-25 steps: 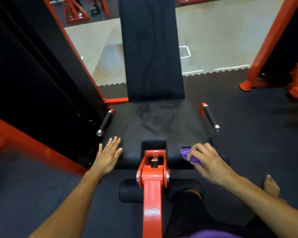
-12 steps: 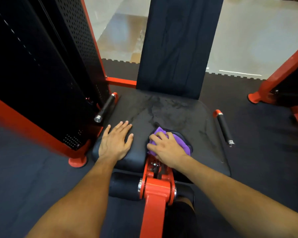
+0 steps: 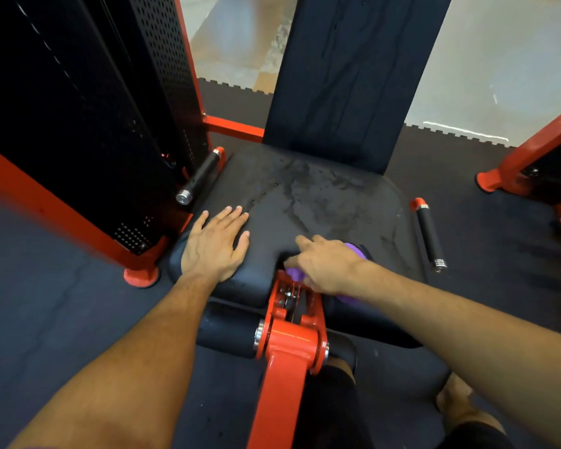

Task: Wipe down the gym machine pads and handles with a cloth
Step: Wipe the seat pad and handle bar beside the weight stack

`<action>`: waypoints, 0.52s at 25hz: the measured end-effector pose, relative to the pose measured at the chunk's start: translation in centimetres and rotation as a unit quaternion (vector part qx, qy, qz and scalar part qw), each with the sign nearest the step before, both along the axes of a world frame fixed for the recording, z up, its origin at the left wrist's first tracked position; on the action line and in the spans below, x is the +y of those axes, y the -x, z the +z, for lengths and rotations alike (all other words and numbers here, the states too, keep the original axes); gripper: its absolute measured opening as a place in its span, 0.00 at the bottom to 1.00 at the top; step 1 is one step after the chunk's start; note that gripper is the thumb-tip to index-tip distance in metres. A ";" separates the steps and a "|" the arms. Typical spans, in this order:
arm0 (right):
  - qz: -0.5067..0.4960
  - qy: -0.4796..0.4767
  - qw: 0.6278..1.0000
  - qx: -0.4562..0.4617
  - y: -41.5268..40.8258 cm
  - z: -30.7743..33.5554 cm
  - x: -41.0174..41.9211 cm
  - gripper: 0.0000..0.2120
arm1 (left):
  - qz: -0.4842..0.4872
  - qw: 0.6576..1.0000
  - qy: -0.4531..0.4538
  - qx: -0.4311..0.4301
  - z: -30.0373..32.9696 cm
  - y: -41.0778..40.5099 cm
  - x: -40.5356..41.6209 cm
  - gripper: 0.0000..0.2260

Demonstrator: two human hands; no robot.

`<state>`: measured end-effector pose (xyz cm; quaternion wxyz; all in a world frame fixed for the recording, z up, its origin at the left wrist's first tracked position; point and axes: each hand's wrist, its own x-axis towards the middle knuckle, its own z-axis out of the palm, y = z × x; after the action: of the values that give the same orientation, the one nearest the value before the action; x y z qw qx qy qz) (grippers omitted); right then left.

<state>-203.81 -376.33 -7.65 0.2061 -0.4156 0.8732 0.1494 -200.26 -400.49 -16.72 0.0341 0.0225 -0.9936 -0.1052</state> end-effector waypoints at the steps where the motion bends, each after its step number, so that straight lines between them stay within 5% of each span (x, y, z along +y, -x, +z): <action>1: 0.041 0.008 0.998 0.042 -0.5 -0.6 0.1 0.15 | 0.000 1.000 0.004 -0.001 0.0 0.0 0.0 0.26; 6: 0.065 -0.041 0.993 0.093 -1.8 -1.0 0.5 0.15 | -0.005 1.000 0.013 -0.008 0.2 0.0 0.0 0.27; 10: -0.030 -0.135 0.990 -0.006 -0.9 1.0 -0.3 0.12 | 0.001 1.000 0.011 -0.009 0.4 0.0 0.0 0.27; 13: -0.111 -0.004 0.989 -0.102 1.9 2.9 -0.9 0.09 | -0.001 1.000 0.008 -0.004 0.2 0.0 0.1 0.27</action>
<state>-205.71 -377.22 -4.72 0.3108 -0.3286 0.8877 0.0866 -200.29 -400.38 -16.56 0.0299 0.0220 -0.9946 -0.0974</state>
